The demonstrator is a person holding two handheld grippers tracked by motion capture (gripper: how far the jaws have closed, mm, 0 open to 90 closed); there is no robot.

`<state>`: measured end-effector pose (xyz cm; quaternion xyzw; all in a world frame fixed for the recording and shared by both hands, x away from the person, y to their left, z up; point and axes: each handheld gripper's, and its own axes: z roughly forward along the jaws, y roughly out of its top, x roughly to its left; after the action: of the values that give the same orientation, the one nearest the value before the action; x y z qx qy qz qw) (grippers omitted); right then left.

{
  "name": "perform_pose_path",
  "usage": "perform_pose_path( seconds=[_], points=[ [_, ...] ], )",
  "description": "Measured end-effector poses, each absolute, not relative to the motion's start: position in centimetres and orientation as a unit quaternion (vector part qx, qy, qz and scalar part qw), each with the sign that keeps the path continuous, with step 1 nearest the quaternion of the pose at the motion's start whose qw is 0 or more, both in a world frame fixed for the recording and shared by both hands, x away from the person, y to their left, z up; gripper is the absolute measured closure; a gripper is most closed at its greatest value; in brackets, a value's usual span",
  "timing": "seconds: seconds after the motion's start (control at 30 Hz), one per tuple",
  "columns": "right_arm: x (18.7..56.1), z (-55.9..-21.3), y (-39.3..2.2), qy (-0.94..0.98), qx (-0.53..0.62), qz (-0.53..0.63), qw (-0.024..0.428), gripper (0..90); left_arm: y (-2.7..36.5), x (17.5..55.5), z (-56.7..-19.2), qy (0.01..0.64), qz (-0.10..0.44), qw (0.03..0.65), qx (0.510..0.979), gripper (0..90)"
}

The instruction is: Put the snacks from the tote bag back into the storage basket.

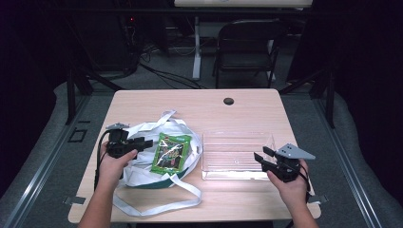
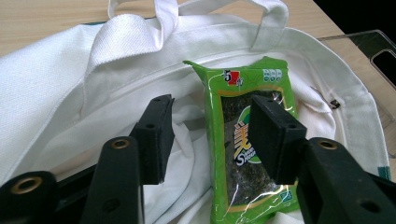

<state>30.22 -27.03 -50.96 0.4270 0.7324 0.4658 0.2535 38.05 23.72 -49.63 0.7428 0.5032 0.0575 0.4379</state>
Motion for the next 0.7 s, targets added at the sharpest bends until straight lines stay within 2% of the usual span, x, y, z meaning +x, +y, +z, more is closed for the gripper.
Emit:
perform_pose_path(
  seconds=[0.37,0.43,0.7],
  points=[
    [30.0,-51.2,-26.9,0.736,0.425,0.460,0.258,51.9,23.6,38.5,-50.1,0.505,0.034,0.448,0.737,45.2],
    [30.0,-51.3,-26.8,0.737,0.424,0.458,0.258,51.0,23.6,38.6,-50.3,0.509,0.028,0.447,0.735,40.1],
    [29.9,-51.4,-26.5,0.734,0.424,0.456,0.271,48.8,22.8,39.2,-50.7,0.502,0.012,0.438,0.745,37.0]
  ],
)
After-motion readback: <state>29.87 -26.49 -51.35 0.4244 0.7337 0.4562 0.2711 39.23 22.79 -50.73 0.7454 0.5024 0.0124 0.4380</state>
